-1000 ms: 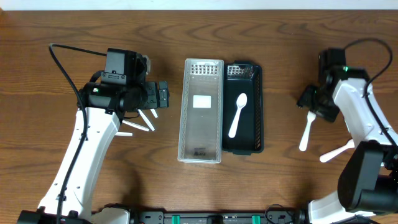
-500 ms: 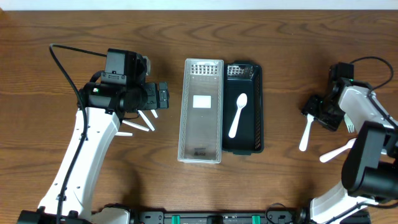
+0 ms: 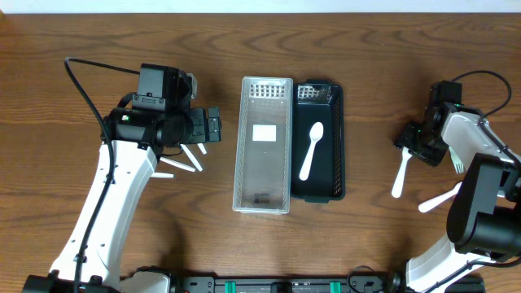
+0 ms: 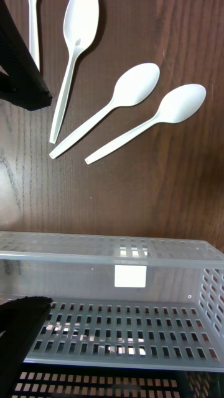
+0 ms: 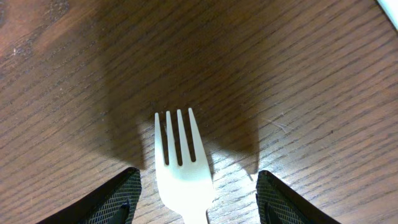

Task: Pack container
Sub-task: 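Lower the right gripper onto the white fork and grasp it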

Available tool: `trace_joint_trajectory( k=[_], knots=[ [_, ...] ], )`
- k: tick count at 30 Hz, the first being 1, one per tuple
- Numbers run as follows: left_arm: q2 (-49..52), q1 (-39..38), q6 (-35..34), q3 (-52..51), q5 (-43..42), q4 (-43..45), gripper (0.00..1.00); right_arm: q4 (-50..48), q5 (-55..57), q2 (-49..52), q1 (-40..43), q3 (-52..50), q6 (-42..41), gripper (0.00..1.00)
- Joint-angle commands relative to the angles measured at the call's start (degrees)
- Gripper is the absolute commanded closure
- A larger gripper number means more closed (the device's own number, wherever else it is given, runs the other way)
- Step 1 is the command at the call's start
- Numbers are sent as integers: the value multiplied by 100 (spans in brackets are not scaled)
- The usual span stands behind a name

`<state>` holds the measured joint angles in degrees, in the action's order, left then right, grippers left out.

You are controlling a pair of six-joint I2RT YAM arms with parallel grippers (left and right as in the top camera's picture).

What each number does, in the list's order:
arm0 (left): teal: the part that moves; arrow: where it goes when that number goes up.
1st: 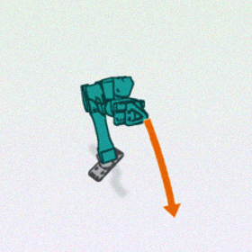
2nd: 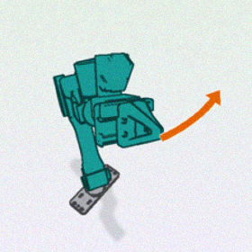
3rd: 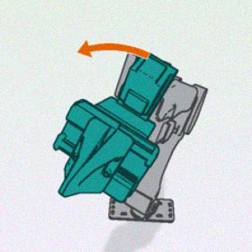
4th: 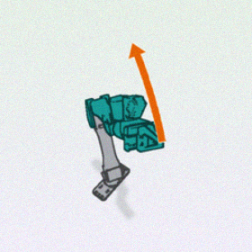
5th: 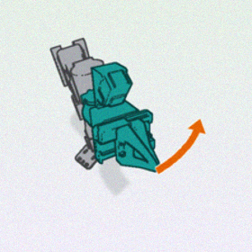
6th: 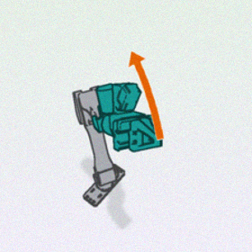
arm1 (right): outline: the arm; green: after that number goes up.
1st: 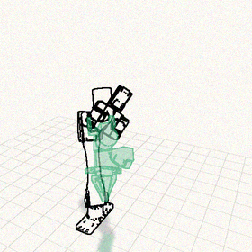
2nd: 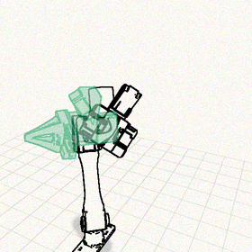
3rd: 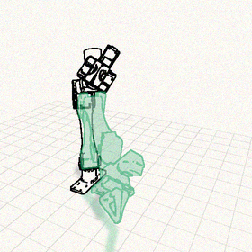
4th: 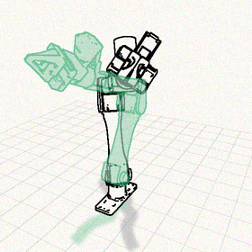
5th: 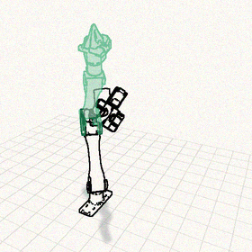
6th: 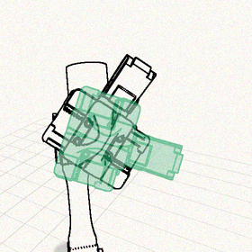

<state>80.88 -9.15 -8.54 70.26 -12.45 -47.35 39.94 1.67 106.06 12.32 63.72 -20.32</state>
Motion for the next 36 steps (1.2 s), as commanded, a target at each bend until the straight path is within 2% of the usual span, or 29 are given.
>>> trace_joint_trajectory(
  k=[1, 10, 14, 17, 24, 29, 36],
  knots=[
    [-50, 24, 120, 94, 50, -11, 2, -7, -22, 151, 37, -44, 138, 39],
    [-50, 24, 120, 94, 50, -9, 2, 9, -24, 374, 35, -48, 177, 41],
    [-50, 24, 120, 94, 50, -11, 2, 11, -26, 374, 35, -46, 177, 63],
    [-50, 24, 120, 94, 50, -13, 2, 13, -26, 372, 35, -46, 175, 76],
    [-50, 24, 120, 94, 50, -11, 2, 17, -68, 345, 35, -39, 175, 96],
    [-50, 24, 120, 94, 50, -11, 2, 236, -90, 9, -74, 153, 175, 96],
    [-50, 24, 120, 94, 50, -13, 2, 1196, -304, -1102, -745, 1504, 170, 96]
  ],
)
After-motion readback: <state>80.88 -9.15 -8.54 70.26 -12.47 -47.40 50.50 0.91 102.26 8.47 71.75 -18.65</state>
